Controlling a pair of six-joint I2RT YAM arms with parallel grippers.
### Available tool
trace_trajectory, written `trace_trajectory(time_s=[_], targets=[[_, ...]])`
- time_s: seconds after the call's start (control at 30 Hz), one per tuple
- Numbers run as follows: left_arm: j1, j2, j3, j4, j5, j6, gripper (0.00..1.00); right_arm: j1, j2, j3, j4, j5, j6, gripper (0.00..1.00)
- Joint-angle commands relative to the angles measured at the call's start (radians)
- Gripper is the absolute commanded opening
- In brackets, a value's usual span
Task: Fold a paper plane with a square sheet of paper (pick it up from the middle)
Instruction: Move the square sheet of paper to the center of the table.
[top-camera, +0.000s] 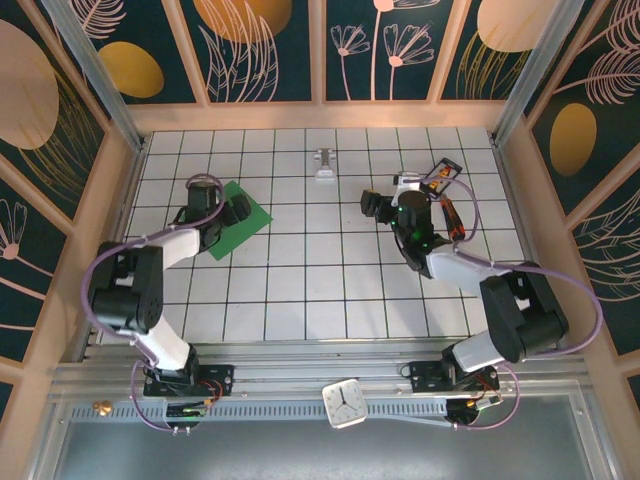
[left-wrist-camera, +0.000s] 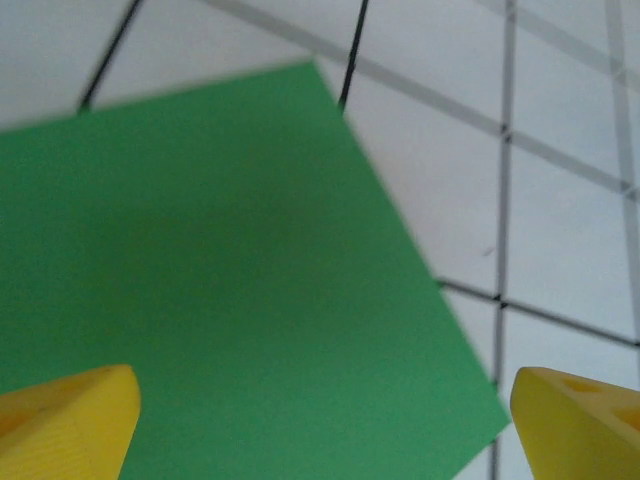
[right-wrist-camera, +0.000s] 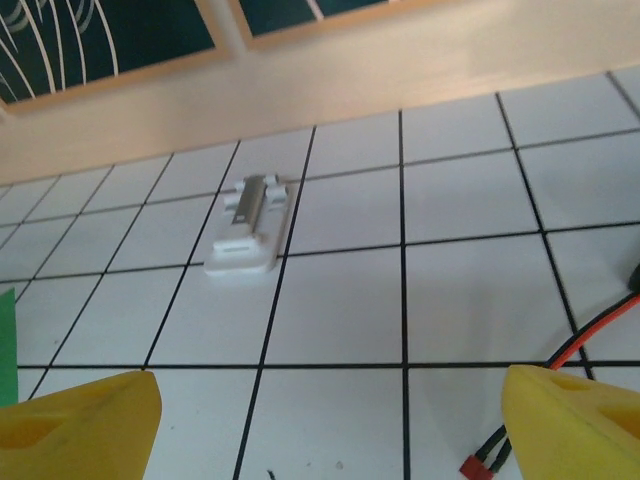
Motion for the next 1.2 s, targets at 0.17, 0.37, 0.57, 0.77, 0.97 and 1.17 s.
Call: trace_trajectory(time_s=[0.17,0.37,0.57,0.77,0.97,1.17], targets=[[-0.004,0.172,0.125,-0.182,-0.003,0.039,0.93,0.002,-0.022,-0.016,-0.051,-0.036,0.041,0.89],[-0.057,0.254,0.213,-0.261,-0.032,0.124,0.88,-0.003,-0.064,-0.05,-0.062,-0.009,0.04,0.89],[-0.19,0.343,0.313,-0.407,0.0,0.265,0.84,-0.058,-0.113,-0.064,-0.099,-0.028,0.056,0.89],[-0.382,0.406,0.42,-0.533,0.039,0.449,0.73,-0.179,-0.205,-0.093,-0.137,-0.091,0.086,0.9],[-0.478,0.329,0.477,-0.461,-0.004,0.467,0.76,-0.228,-0.274,-0.118,-0.179,-0.123,0.103,0.9],[-0.477,0.177,0.348,-0.383,-0.066,-0.005,0.85,-0.168,-0.257,-0.157,-0.195,-0.223,0.196,0.88]])
